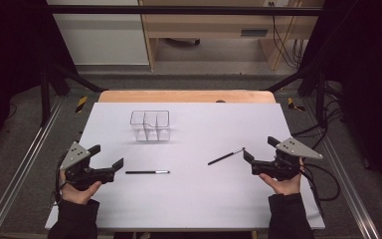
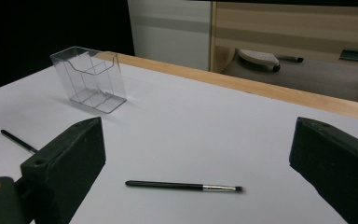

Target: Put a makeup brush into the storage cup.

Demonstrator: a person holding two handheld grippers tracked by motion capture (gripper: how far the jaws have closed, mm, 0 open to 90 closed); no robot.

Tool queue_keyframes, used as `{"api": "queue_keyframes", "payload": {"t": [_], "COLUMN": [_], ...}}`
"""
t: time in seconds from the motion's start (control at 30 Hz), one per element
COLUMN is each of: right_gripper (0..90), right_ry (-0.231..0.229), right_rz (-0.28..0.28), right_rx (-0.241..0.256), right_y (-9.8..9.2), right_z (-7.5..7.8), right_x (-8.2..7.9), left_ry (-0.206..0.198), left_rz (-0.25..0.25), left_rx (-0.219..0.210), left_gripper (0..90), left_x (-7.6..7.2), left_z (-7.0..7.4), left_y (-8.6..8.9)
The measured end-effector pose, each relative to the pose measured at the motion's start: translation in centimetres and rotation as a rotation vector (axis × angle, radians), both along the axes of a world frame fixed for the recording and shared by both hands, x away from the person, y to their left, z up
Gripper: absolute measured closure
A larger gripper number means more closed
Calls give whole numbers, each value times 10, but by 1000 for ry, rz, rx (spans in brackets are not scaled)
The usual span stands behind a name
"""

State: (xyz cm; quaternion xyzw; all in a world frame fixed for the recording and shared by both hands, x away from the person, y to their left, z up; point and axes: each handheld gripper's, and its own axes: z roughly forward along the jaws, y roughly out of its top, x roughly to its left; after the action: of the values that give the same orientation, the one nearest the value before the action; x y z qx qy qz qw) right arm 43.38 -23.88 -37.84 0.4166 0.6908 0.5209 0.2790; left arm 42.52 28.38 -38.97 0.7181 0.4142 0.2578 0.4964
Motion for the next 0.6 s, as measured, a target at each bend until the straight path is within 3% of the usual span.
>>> {"api": "queue_keyframes", "payload": {"t": [0.33, 0.6], "right_gripper": [41, 41], "right_ry": [3, 3], "right_rz": [9, 20], "right_rx": [6, -4], "right_y": [2, 6], "right_z": [-1, -1], "right_x": [-2, -3], "left_ry": [-5, 21], "left_rz": [-29, -87], "left_rx": [13, 66], "left_gripper": [39, 40], "left_x": [-1, 5], "left_z": [5, 5], "left_y": [-5, -14]}}
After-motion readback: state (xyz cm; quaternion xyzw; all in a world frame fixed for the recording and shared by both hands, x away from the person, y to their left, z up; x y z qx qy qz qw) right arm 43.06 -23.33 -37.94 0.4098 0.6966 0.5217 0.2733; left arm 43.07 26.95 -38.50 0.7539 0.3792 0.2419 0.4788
